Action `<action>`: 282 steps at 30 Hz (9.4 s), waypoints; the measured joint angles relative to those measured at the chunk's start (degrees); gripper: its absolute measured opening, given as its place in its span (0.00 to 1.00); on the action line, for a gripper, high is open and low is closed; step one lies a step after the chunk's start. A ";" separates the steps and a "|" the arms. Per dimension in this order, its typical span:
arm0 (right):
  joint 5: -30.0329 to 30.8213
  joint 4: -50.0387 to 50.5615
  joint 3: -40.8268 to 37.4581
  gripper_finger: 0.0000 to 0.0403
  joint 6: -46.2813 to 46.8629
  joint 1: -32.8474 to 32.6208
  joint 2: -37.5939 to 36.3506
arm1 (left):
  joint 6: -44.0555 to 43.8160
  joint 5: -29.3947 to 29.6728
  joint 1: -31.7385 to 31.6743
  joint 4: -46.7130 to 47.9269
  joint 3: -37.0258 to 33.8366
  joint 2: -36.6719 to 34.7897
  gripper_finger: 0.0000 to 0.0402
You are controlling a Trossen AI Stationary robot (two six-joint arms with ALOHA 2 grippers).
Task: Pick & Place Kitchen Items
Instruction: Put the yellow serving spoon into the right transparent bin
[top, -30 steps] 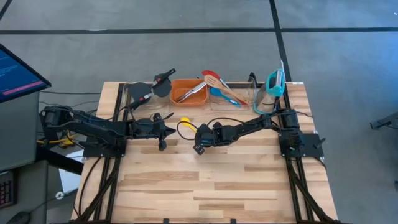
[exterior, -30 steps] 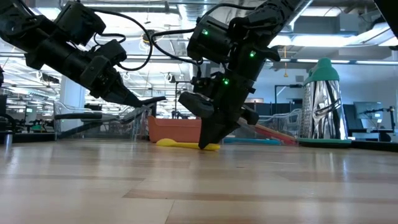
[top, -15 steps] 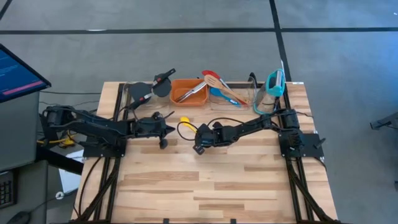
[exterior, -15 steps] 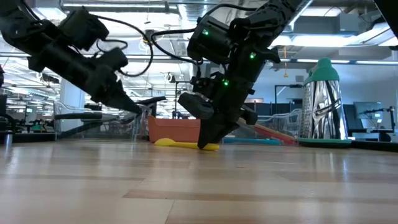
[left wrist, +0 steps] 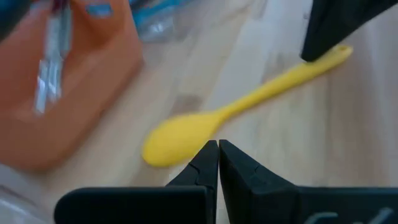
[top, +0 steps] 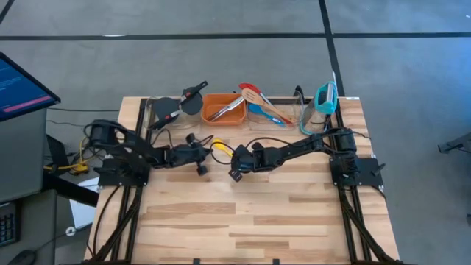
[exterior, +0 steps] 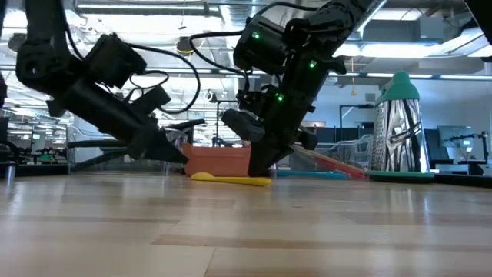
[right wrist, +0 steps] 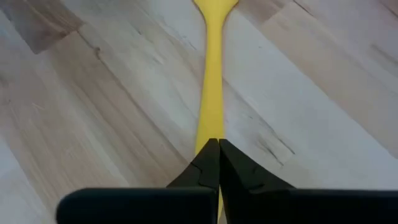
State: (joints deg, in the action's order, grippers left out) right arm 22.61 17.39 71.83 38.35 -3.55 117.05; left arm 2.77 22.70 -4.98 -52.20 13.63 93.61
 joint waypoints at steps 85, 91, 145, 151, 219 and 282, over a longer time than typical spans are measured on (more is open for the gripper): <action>2.09 -0.76 0.61 0.00 2.25 -3.54 3.25 | 0.79 0.83 -0.52 -7.27 0.17 6.50 0.01; 7.98 2.19 0.48 0.00 1.81 -2.41 3.37 | 0.79 0.83 -0.52 -7.25 0.17 6.50 0.01; -25.40 -39.00 -33.43 0.00 -38.26 11.18 -18.93 | 1.71 0.89 -0.54 -7.16 -0.63 6.48 0.01; -25.60 -44.44 -36.01 0.00 -36.97 13.52 -18.97 | 1.83 1.50 -0.56 -7.37 -0.63 6.48 0.01; -23.76 -41.21 -35.91 0.00 -30.27 13.41 -18.43 | 1.27 1.71 -3.36 -8.80 -0.57 6.50 0.01; -9.16 -41.69 -33.53 0.00 -24.32 8.96 -14.36 | 0.98 -6.84 -3.14 -4.62 0.11 -6.26 0.01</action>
State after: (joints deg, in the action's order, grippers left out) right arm 13.45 -24.30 38.30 14.03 5.41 102.69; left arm 3.74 15.86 -8.12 -56.81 13.74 87.35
